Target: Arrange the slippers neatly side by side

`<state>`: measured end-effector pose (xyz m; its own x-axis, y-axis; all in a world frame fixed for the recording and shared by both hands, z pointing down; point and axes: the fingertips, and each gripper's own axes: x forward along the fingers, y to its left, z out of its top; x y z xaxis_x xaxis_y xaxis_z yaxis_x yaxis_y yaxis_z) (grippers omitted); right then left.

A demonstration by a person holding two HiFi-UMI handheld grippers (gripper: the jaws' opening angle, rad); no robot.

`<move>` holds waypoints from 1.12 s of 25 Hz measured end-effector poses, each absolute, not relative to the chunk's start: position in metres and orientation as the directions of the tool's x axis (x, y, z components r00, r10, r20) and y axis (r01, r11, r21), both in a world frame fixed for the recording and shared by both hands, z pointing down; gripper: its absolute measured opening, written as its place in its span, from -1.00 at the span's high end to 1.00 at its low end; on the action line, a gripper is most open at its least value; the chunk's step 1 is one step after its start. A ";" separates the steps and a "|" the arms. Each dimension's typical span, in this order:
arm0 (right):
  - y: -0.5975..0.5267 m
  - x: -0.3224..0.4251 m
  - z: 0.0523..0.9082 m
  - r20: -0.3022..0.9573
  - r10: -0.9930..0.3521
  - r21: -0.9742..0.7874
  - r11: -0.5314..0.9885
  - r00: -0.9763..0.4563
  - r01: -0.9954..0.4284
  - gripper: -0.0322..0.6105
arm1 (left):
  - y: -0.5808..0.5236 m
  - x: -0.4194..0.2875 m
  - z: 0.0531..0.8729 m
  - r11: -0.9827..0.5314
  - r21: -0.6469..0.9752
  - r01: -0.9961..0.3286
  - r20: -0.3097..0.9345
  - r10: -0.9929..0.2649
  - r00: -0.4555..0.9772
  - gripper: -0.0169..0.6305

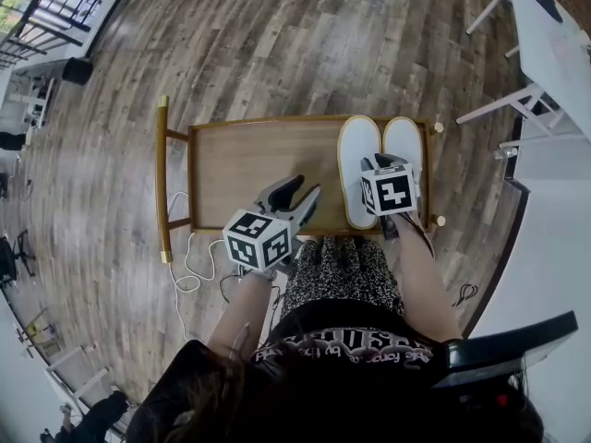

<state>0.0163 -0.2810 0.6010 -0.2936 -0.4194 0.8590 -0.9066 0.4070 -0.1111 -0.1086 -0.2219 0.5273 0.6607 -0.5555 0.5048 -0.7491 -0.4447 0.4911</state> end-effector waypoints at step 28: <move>-0.246 0.090 0.436 0.479 -0.805 -0.078 0.359 -0.350 -0.930 0.89 | -0.237 -0.087 0.439 -0.431 0.207 -0.878 0.443 -0.759 0.477 0.94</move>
<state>0.0902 -0.2462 0.4358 -0.3502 -0.8048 0.4792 -0.9303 0.3586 -0.0777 -0.0870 -0.2371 0.4394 0.4771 -0.7592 0.4427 -0.8782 -0.4314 0.2066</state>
